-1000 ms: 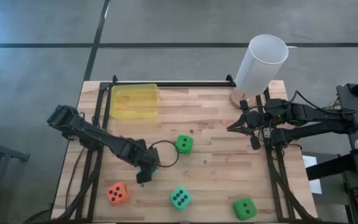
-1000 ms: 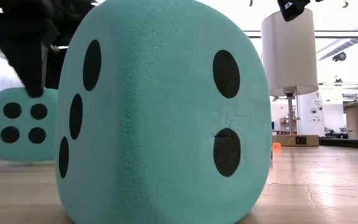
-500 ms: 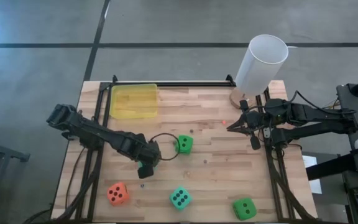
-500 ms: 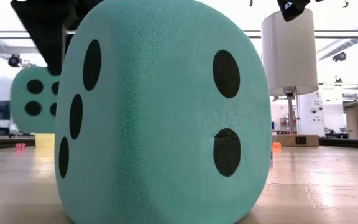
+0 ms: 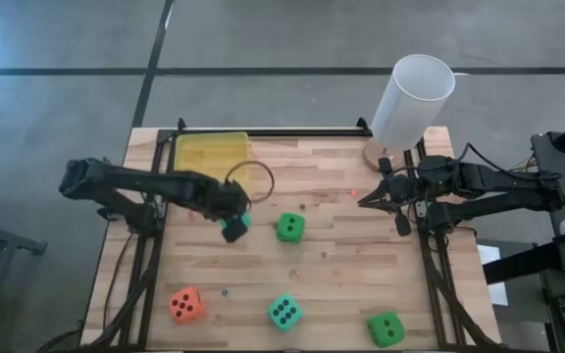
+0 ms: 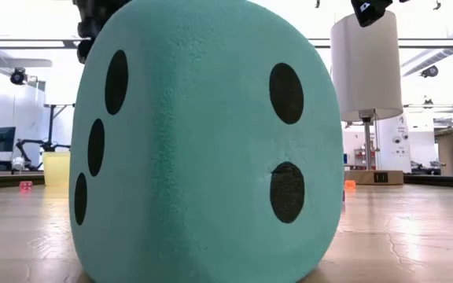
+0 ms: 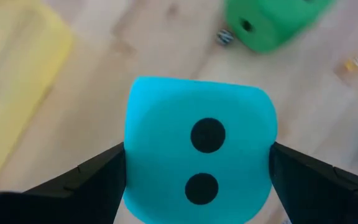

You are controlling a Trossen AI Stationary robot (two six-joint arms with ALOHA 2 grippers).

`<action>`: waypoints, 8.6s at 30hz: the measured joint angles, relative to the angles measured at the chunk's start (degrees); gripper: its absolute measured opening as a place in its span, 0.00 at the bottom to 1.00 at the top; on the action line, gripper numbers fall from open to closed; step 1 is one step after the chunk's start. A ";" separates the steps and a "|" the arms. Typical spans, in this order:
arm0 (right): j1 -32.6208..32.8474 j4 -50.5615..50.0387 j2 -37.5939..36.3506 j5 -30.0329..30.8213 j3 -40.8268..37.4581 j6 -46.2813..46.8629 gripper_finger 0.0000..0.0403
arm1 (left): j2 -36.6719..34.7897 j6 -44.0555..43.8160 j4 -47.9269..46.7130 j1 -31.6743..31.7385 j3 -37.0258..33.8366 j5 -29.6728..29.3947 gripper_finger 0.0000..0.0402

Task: Pick & Place Dice
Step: Put the top blue large die into the yellow container

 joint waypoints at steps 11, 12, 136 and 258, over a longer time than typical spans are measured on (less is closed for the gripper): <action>-0.02 0.02 0.00 0.01 0.00 0.01 0.07 | -5.83 2.04 -3.89 15.48 0.00 -0.84 0.88; -0.01 0.02 0.00 -0.01 0.00 0.00 0.07 | -6.26 2.08 -4.38 17.08 0.00 -0.90 0.88; -0.02 0.00 0.00 0.01 0.00 0.01 0.07 | -4.55 6.60 21.35 58.93 -19.19 -4.23 0.98; -8.17 19.45 45.23 3.05 20.96 -1.45 0.07 | -4.57 3.58 23.29 58.91 -19.17 -8.44 0.99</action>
